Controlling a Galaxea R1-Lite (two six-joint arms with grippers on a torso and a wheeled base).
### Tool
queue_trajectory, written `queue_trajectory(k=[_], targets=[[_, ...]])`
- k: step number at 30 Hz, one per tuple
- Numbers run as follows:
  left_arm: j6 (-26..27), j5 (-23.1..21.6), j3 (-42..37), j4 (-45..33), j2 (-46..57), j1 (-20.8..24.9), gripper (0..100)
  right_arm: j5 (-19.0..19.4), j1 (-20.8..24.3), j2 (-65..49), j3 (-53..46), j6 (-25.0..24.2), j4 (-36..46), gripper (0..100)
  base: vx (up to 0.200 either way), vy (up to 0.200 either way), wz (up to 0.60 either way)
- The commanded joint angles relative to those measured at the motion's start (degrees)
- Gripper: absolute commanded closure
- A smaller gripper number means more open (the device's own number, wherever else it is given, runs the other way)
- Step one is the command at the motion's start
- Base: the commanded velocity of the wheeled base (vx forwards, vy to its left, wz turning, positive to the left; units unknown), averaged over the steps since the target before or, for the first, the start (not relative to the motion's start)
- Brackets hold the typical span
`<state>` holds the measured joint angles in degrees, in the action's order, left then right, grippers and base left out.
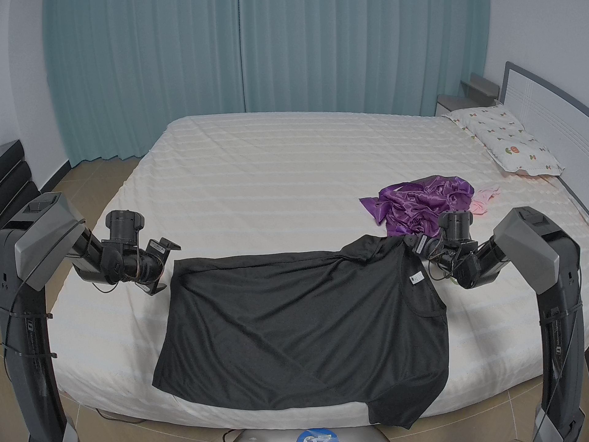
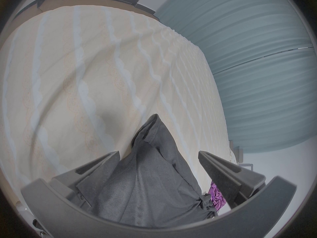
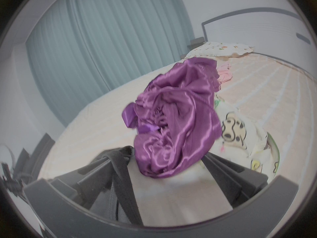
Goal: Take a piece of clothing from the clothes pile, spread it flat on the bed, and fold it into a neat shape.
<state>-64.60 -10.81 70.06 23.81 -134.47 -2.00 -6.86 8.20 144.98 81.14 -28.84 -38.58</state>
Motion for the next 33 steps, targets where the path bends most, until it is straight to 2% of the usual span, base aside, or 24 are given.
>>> queue_trajectory(k=[1,3,7,12,17,22,25,30,33], targets=[[-0.18,-0.09,-0.01,0.01,0.18,-0.02,0,0.01,4.19,-4.80,1.04,-4.82,3.43,0,0.000,0.000,0.00],[-0.18,0.00,-0.01,0.01,0.18,-0.02,0,-1.13,5.33,-4.45,3.41,-5.61,7.21,0,0.000,0.000,0.00],[-0.18,0.00,-0.01,0.01,0.18,-0.02,0,-2.28,4.54,-2.51,6.93,-5.96,13.80,0,0.000,0.000,0.00],[-0.18,0.00,-0.01,0.01,0.18,-0.02,0,-5.18,-0.03,0.74,9.39,-5.61,14.94,0,0.000,0.000,0.00],[-0.18,0.00,-0.01,0.01,0.09,-0.02,0,-4.91,-3.81,1.44,8.42,-3.76,15.03,0,0.000,0.000,0.00],[-0.18,0.00,-0.01,0.01,0.09,-0.02,0,-3.95,-4.34,3.64,4.99,0.81,14.15,0,0.000,0.000,0.00],[-0.18,0.00,-0.01,0.01,0.09,-0.02,0,-2.63,-3.11,5.31,2.53,2.83,10.46,0,0.000,0.000,0.00],[-0.18,0.00,-0.01,0.01,0.09,-0.02,0,-2.63,-2.32,6.80,0.51,6.34,1.41,0,0.000,0.000,0.00],[-0.18,0.00,-0.01,0.01,0.09,-0.02,0,-3.16,-2.32,7.07,0.07,7.40,-0.79,0,0.000,0.000,0.00]])
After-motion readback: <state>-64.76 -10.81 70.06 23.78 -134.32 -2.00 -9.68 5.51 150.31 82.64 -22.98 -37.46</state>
